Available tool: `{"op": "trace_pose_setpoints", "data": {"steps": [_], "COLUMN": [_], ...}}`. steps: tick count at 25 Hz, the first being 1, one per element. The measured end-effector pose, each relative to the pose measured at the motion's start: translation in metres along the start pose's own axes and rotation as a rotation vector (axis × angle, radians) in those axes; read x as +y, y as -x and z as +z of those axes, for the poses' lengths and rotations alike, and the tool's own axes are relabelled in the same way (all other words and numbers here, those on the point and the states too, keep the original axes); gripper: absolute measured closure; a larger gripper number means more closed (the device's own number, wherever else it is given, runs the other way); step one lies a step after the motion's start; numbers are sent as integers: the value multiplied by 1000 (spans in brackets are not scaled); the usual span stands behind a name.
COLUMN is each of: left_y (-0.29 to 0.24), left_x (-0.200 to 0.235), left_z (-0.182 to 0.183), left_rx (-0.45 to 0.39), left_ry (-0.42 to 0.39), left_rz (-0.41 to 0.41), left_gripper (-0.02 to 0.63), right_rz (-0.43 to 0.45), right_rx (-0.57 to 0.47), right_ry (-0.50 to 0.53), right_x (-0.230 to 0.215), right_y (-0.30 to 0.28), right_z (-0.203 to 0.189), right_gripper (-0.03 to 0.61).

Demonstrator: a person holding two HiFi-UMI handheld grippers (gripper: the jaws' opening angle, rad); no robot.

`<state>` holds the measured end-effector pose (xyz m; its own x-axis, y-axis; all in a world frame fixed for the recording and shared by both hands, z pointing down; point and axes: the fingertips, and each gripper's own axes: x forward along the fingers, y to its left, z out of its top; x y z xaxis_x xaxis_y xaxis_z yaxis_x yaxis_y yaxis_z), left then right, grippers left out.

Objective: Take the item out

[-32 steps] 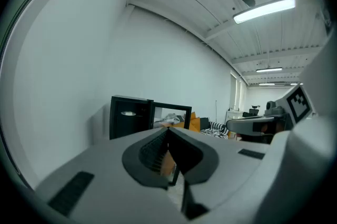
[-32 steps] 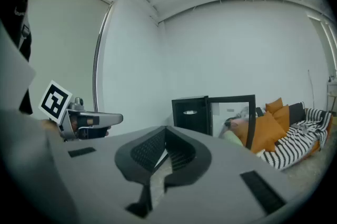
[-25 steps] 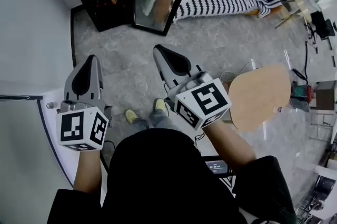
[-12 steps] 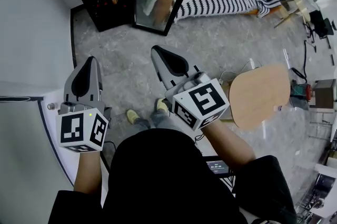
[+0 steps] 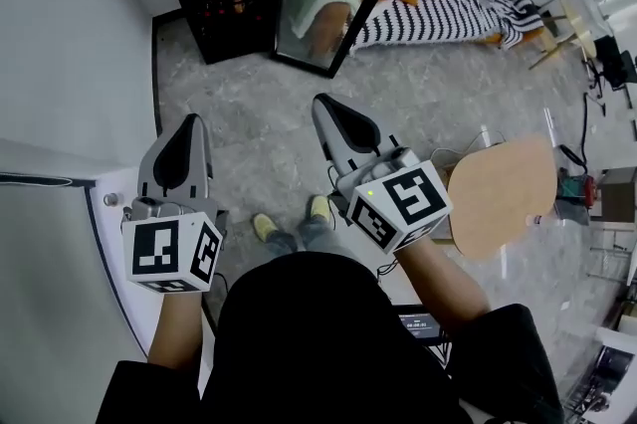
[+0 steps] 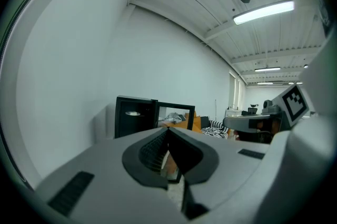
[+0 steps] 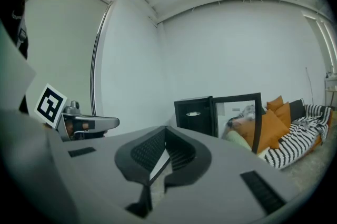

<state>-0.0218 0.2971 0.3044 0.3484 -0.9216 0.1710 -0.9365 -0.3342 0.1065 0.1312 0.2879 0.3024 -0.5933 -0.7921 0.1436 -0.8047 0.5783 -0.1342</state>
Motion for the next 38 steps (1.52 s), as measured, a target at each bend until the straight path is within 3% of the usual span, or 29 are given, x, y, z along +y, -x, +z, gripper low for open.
{"op": "trace_pose_setpoints", "data": {"steps": [22,31,38], "left_y": [20,-13,-83], "left_x": [86,123,150], "left_z": [6,16,21], "left_rx": [-44,-49,-20], "left_ry": [-18,-23,-32], "left_rz": [54,91,84], "left_gripper": [606,606,606], "right_rz": [16,53,75], "right_rx": [-38,-17,-13], "right_ry": [19,7,11], "right_x": [37,21,-15], "right_y": [-59,-113,-178], "right_z": [7,4,12], "right_gripper": [572,572,572]}}
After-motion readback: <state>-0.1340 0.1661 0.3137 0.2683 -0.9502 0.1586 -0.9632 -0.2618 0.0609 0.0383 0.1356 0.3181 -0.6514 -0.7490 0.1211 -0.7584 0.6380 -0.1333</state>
